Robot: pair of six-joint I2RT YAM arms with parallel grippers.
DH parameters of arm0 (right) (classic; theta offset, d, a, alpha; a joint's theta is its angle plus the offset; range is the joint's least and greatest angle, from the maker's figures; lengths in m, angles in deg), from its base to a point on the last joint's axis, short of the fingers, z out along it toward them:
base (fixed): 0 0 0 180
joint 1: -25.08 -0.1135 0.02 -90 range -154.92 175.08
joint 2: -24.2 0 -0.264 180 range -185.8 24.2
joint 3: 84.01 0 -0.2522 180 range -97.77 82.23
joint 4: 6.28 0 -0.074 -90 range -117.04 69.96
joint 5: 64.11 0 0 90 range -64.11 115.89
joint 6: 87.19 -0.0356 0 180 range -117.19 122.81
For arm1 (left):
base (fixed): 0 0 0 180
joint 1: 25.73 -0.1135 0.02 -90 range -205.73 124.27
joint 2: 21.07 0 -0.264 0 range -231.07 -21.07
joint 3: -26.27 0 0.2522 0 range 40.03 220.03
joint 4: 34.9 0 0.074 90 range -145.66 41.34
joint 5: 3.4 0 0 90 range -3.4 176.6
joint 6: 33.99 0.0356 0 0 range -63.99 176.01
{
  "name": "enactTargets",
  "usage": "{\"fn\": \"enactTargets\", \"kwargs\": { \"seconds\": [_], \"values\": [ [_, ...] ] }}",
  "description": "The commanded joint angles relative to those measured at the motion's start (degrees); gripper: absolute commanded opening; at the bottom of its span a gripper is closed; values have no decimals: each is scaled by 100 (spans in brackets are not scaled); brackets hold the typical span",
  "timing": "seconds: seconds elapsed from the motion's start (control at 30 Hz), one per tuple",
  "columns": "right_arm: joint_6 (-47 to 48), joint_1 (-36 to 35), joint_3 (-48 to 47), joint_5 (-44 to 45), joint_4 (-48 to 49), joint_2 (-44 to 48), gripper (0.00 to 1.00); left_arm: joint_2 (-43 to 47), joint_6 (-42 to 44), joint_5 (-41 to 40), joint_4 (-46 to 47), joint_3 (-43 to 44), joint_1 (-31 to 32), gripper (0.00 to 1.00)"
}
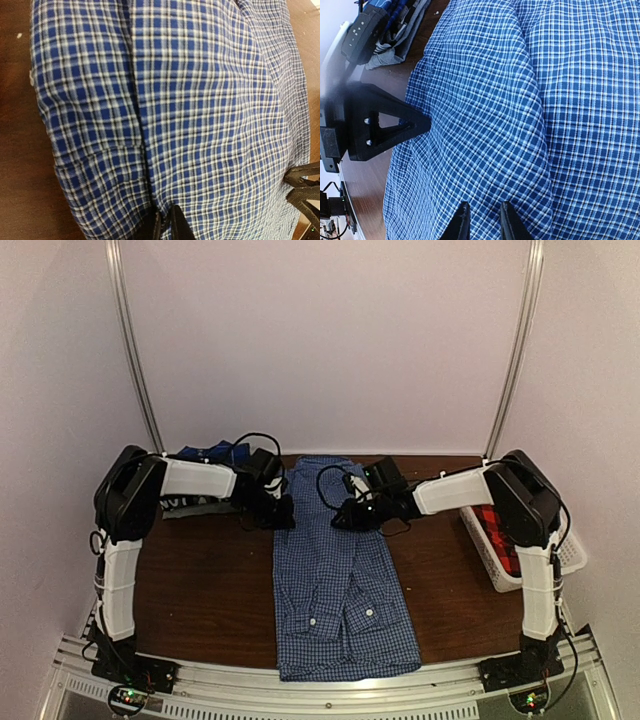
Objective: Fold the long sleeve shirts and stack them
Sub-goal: Smooth out the rectangle-folded shirt at the center of the board.
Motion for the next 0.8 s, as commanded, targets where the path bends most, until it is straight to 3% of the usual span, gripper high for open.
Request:
{"fn": "enactTargets", "kwargs": {
  "seconds": [0.0, 0.47, 0.77],
  "values": [
    [181, -9, -34, 233, -193, -66, 23, -69, 147, -60, 74, 221, -56, 10],
    [297, -39, 63, 459, -528, 741, 24, 677, 372, -383, -417, 405, -40, 23],
    [207, -229, 762, 170, -232, 1135, 25, 1714, -77, 419, 554, -1388, -3, 25]
  ]
}}
